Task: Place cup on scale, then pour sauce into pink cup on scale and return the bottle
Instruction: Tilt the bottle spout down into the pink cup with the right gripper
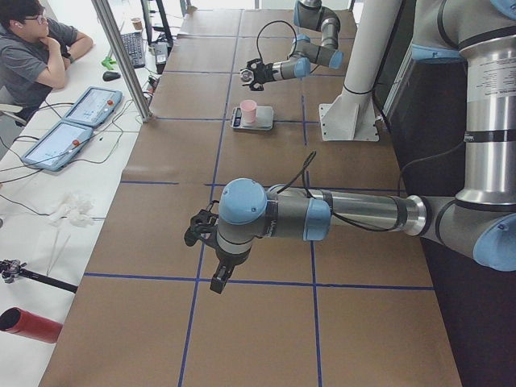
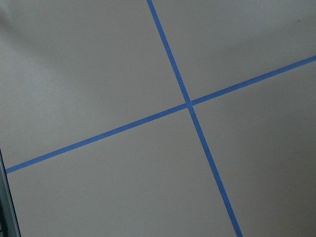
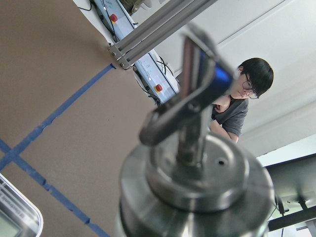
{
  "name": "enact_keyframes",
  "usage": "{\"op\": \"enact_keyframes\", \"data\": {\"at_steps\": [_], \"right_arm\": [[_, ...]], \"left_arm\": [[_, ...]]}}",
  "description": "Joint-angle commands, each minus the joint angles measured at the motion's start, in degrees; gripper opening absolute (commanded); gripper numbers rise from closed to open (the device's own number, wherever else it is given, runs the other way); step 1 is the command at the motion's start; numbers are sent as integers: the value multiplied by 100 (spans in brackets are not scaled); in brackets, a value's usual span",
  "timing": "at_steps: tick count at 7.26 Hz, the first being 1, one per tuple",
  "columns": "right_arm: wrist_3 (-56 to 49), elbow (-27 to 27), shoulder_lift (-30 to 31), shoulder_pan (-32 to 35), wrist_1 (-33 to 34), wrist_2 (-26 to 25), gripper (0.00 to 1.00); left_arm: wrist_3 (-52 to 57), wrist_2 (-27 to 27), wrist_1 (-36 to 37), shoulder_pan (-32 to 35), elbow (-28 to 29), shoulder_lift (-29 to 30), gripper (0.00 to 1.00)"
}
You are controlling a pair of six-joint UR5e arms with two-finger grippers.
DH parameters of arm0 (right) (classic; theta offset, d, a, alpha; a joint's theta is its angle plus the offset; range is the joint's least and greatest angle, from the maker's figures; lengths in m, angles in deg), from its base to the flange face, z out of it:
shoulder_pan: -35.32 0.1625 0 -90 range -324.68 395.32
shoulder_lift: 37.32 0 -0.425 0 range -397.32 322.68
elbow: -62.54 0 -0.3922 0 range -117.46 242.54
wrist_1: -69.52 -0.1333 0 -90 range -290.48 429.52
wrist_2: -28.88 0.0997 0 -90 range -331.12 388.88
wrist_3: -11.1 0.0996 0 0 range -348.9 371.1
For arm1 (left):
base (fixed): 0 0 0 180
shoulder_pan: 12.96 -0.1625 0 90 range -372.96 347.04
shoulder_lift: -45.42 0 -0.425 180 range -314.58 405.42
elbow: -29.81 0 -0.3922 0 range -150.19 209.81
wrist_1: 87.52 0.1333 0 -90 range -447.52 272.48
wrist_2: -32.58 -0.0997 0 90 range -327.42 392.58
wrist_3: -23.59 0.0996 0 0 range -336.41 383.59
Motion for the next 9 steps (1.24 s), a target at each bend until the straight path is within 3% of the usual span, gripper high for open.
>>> {"op": "enact_keyframes", "data": {"at_steps": [1,9], "right_arm": [[-595,600,-190,-14,168,-495,0],[-2120,593,38,4,555,-1306,0]], "left_arm": [[0,0,1,0,0,-3,100],[0,0,-17,0,-9,-3,100]]}}
